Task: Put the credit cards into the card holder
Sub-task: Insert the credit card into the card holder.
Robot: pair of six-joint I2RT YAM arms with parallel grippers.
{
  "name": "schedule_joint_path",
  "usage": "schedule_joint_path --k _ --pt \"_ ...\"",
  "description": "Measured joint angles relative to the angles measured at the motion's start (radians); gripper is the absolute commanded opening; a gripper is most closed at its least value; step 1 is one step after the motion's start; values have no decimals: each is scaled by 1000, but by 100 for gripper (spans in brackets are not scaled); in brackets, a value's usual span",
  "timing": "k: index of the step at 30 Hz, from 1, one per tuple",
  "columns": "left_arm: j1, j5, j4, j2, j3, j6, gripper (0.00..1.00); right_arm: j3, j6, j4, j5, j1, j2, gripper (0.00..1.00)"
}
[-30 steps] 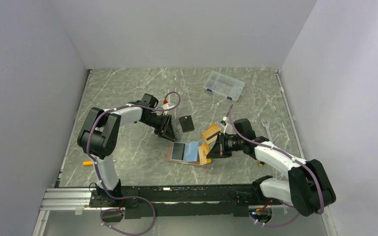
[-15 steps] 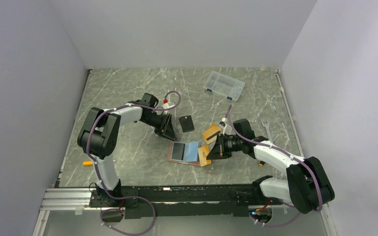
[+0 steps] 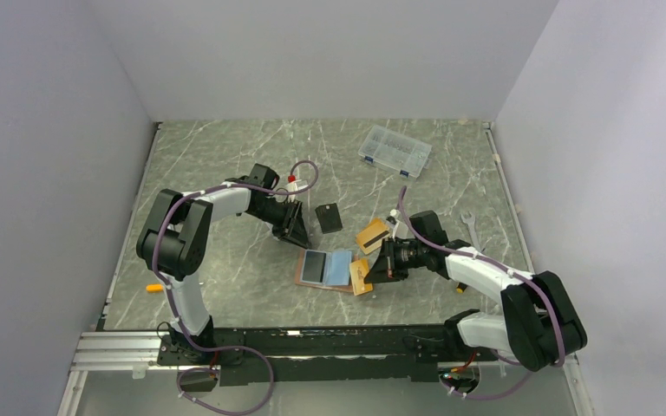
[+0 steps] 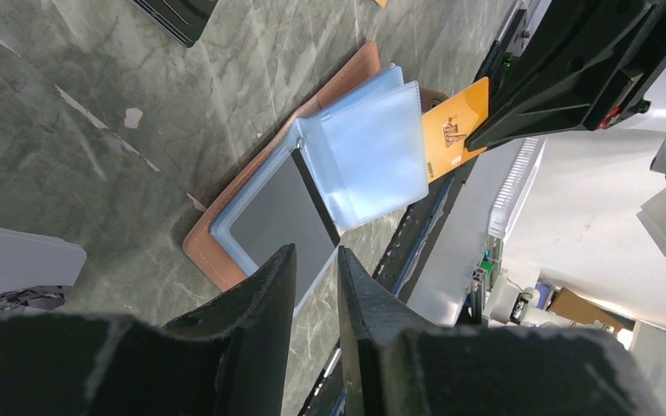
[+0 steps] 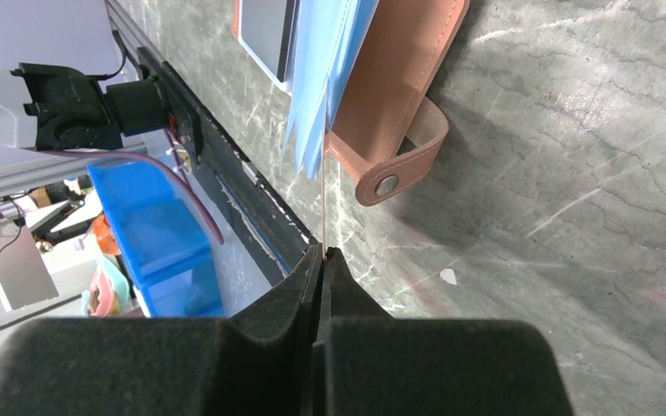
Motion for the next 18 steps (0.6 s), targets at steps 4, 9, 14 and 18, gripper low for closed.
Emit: schedule_joint_path --k 4,9,14,18 --pt "0 0 -2 0 6 1 29 0 0 0 -1 0 1 0" --pt "0 0 -5 0 11 8 30 0 1 16 -9 0 39 0" --pt "1 0 -17 0 11 24 30 20 9 40 -25 16 82 0" --pt "9 0 -31 0 11 39 30 48 16 63 -29 37 100 0"
